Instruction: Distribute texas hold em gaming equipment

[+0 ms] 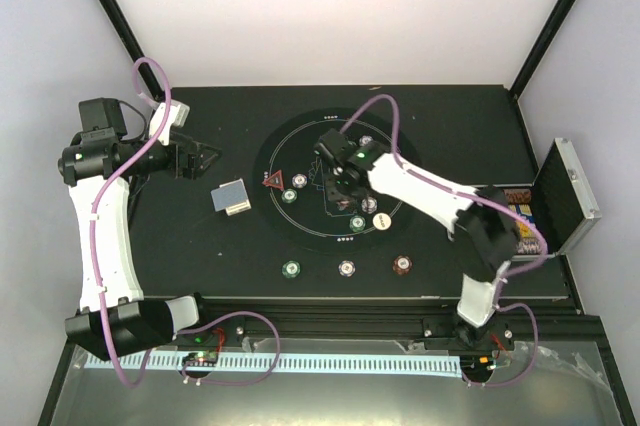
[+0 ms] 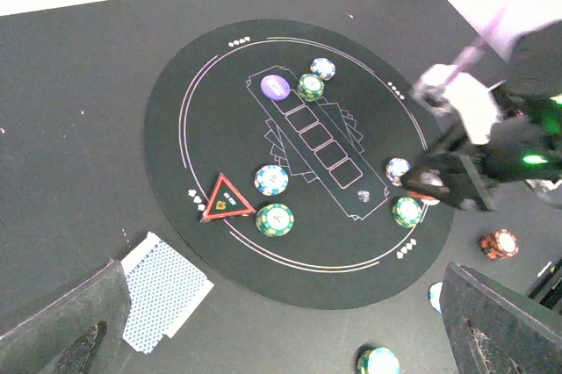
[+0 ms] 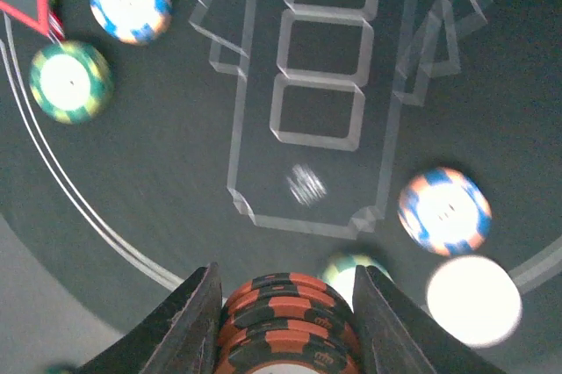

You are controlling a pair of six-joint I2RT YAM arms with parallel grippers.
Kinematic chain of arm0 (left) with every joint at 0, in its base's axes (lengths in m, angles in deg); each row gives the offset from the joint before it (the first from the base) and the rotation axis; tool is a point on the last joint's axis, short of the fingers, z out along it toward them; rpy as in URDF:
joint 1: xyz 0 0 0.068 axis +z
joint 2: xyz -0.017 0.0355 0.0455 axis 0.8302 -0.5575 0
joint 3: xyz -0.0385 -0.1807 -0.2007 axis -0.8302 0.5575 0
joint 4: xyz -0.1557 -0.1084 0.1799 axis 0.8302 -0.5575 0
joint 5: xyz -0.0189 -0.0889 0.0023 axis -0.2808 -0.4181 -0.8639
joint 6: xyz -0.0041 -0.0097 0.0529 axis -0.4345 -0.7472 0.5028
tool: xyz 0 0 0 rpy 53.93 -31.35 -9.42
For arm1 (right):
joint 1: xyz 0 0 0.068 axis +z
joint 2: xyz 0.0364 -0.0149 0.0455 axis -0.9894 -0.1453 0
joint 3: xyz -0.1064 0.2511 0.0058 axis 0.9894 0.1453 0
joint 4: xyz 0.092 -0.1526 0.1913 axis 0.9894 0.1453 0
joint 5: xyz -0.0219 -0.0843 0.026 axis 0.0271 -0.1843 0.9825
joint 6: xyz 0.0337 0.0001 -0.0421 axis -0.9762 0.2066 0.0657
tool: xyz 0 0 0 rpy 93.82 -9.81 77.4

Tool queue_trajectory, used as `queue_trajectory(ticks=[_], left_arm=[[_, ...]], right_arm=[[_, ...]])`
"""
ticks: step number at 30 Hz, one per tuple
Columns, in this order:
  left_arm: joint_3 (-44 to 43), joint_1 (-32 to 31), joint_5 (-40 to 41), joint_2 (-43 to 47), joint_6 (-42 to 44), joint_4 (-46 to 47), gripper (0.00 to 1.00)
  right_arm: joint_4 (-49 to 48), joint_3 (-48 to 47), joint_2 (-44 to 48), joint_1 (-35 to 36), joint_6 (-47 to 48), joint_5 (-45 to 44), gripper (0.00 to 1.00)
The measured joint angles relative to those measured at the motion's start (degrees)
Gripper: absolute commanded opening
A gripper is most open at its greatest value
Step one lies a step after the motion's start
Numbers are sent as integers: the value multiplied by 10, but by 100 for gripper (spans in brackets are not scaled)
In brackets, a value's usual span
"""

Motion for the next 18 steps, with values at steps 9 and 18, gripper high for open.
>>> queue_trajectory(ticks=[9,18], left_arm=[[0,0,0,-5,0,0,99],[0,0,-1,-7,0,0,99]], right_arm=[[25,-282,-268,0,49,1,5],[27,-289,-286,7,52,30,6]])
